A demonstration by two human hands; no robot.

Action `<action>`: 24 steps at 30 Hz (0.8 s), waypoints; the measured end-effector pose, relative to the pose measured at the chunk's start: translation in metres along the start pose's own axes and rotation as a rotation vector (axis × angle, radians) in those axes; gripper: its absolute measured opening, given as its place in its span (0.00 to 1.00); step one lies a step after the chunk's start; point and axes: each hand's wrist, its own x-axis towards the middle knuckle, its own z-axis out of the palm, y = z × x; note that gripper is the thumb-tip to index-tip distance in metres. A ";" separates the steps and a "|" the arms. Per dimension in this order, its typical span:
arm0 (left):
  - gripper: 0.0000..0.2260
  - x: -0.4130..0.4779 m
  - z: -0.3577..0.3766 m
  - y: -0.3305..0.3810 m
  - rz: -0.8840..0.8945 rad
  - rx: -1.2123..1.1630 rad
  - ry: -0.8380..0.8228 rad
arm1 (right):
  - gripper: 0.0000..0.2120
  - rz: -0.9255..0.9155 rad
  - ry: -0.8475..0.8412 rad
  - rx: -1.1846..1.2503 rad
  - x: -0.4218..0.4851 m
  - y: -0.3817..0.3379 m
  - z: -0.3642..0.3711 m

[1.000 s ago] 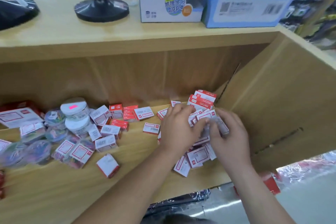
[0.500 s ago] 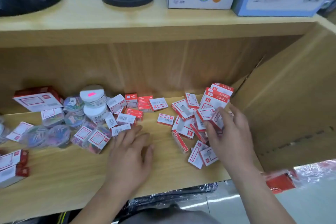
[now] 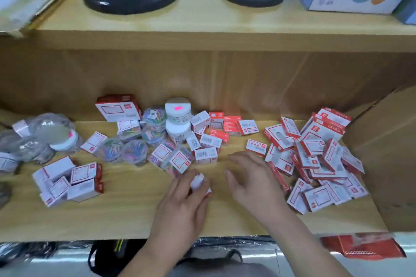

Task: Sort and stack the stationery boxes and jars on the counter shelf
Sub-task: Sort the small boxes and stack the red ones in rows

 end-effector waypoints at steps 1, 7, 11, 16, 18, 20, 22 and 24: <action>0.13 -0.006 -0.002 -0.003 -0.007 -0.022 0.006 | 0.18 -0.016 -0.014 -0.013 0.006 -0.005 0.006; 0.17 -0.026 -0.016 -0.022 -0.101 -0.120 0.050 | 0.30 -0.217 -0.125 -0.252 0.044 -0.011 0.045; 0.21 -0.030 -0.023 -0.033 -0.212 -0.231 0.082 | 0.23 -0.280 -0.054 -0.357 0.039 -0.009 0.048; 0.27 -0.020 -0.022 -0.037 -0.352 -0.374 0.100 | 0.21 -0.154 -0.025 -0.231 0.011 -0.017 0.041; 0.26 -0.014 -0.020 -0.036 -0.338 -0.372 0.094 | 0.22 -0.082 -0.021 -0.137 0.010 -0.014 0.038; 0.29 -0.012 -0.022 -0.042 -0.342 -0.421 0.034 | 0.24 -0.035 -0.014 -0.051 0.011 -0.012 0.035; 0.29 -0.011 -0.026 -0.051 -0.337 -0.536 -0.041 | 0.25 -0.057 -0.025 -0.019 0.011 -0.008 0.030; 0.27 -0.012 -0.028 -0.059 -0.343 -0.610 -0.066 | 0.25 -0.055 -0.055 0.003 0.011 -0.005 0.028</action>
